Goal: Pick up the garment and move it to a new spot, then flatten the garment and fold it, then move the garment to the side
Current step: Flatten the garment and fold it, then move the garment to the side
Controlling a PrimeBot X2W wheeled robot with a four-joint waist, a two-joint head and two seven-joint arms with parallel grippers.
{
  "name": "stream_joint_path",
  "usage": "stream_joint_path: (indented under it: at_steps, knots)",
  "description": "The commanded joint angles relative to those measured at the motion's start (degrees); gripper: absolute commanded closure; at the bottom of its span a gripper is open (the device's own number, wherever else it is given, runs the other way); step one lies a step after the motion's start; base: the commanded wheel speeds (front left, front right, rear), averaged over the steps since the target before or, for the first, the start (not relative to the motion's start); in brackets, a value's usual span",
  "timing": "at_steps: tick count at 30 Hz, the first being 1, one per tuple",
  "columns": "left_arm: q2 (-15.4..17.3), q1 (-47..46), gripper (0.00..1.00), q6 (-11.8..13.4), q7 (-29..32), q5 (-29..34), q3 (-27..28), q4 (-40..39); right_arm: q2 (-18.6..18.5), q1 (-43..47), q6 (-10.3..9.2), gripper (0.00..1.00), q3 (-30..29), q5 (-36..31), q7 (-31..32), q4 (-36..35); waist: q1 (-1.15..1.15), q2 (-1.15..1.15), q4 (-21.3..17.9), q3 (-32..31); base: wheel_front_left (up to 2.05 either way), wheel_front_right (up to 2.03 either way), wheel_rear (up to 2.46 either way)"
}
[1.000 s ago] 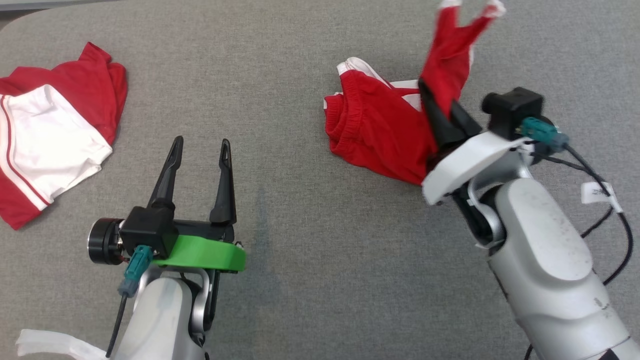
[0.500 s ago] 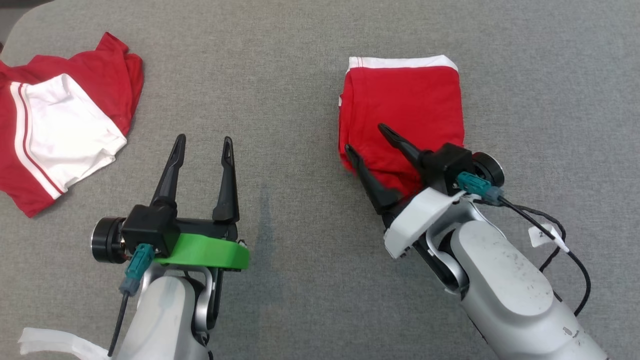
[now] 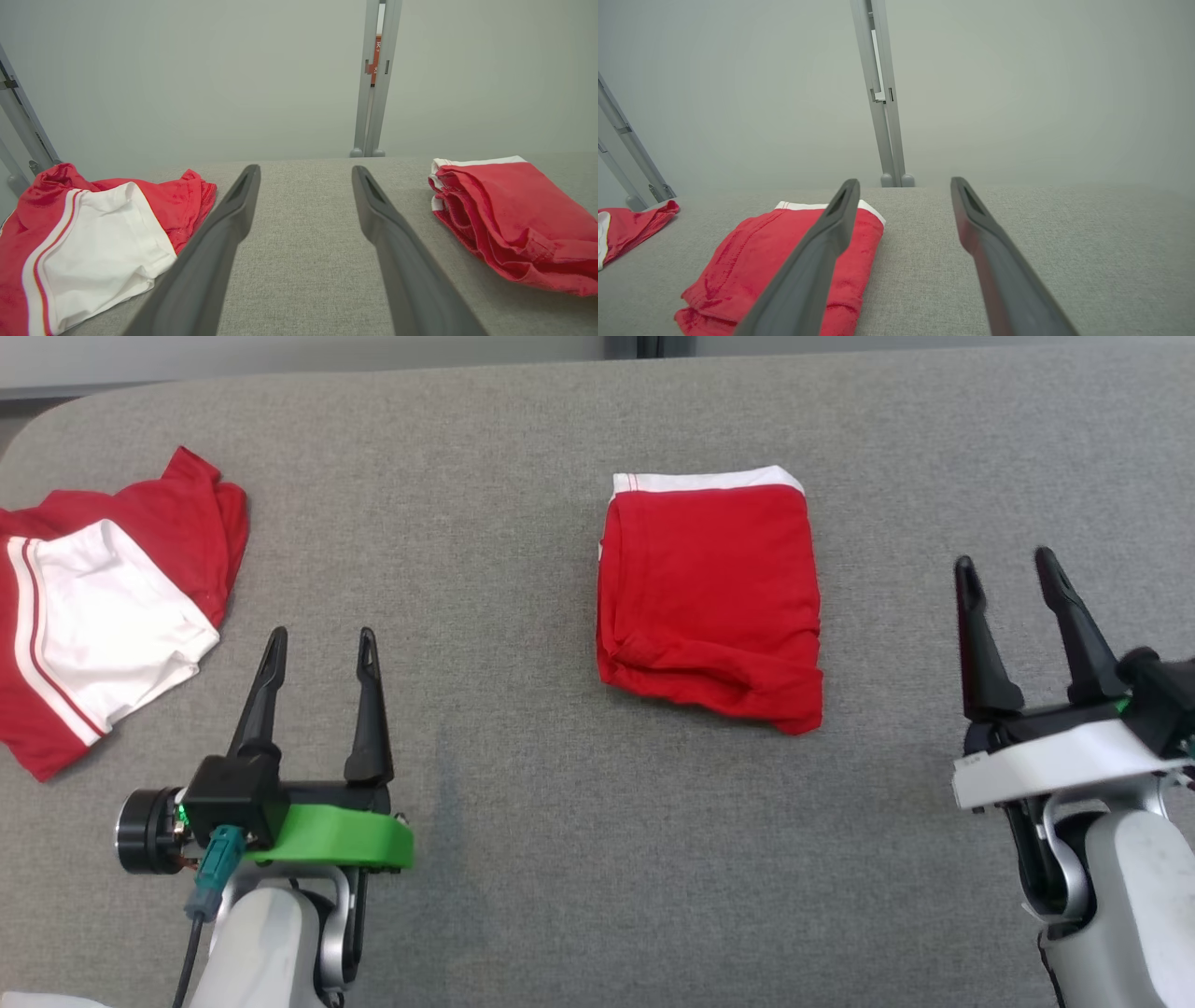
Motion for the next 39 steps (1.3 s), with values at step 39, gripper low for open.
stream_joint_path:
  at_steps: [39]
  knots:
    - [3.7, 12.6, 0.00, 2.1, 3.7, -2.1, -0.7, -1.0, 4.4, 18.3, 0.00, 0.00, -5.0, -1.9, 8.5, -9.0, 0.00, 0.00, -2.4, -13.5, 0.00, 0.00, 0.00]
